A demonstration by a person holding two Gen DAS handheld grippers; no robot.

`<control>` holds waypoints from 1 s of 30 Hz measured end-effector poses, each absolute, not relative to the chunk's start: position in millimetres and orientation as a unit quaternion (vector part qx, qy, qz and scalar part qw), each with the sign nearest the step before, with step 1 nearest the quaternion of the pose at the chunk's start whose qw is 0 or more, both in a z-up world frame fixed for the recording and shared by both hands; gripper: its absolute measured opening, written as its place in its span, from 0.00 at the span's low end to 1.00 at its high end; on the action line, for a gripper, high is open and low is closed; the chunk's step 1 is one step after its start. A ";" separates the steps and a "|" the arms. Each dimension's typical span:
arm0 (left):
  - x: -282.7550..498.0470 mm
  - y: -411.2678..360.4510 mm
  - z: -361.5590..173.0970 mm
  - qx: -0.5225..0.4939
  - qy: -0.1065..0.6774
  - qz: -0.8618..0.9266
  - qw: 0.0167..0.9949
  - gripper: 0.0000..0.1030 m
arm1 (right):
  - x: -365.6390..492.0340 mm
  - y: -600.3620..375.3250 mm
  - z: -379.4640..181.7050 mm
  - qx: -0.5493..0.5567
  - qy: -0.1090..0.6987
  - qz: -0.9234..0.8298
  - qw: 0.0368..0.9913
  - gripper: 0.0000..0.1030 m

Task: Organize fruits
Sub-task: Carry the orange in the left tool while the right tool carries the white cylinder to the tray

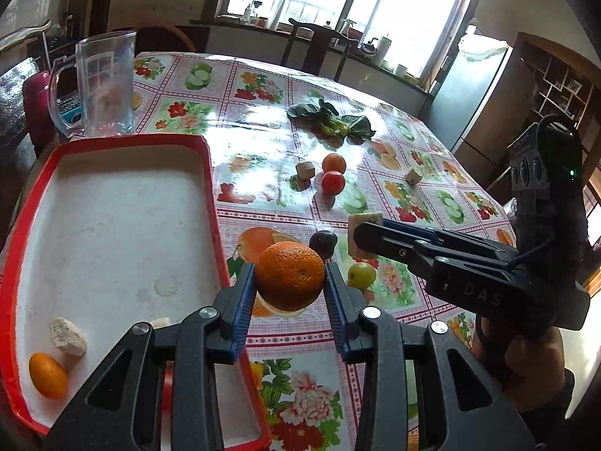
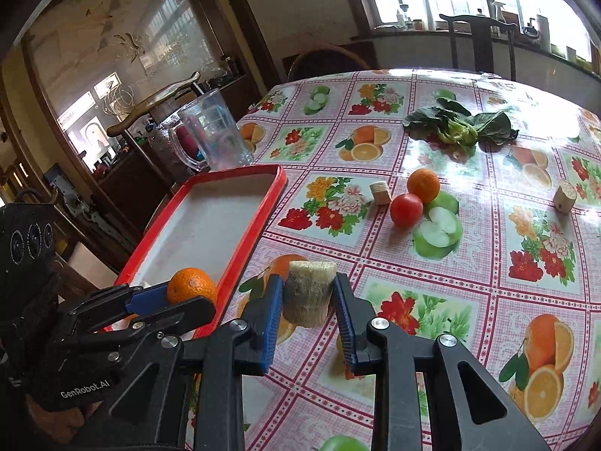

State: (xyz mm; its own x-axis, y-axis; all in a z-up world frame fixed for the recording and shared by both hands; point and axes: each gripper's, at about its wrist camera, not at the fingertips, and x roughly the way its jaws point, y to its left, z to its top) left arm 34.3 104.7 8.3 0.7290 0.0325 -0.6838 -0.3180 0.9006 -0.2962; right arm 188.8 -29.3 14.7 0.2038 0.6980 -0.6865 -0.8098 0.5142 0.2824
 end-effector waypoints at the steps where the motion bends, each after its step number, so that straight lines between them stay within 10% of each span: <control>1: 30.4 106.3 9.4 -0.202 0.353 0.099 0.908 0.33 | 185.1 -28.4 15.7 -0.071 0.399 0.489 0.772 0.27; 30: -40.4 138.5 17.8 -0.222 0.316 0.146 0.911 0.33 | 123.6 -1.0 33.7 -0.094 0.380 0.521 0.758 0.27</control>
State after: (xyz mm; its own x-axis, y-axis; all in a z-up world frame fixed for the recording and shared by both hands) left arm -40.4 138.5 17.8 0.7576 0.1252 -0.6406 -0.4058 0.8591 -0.3120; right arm 123.6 -1.0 33.7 0.1674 0.7195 -0.6741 -0.8617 0.4389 0.2545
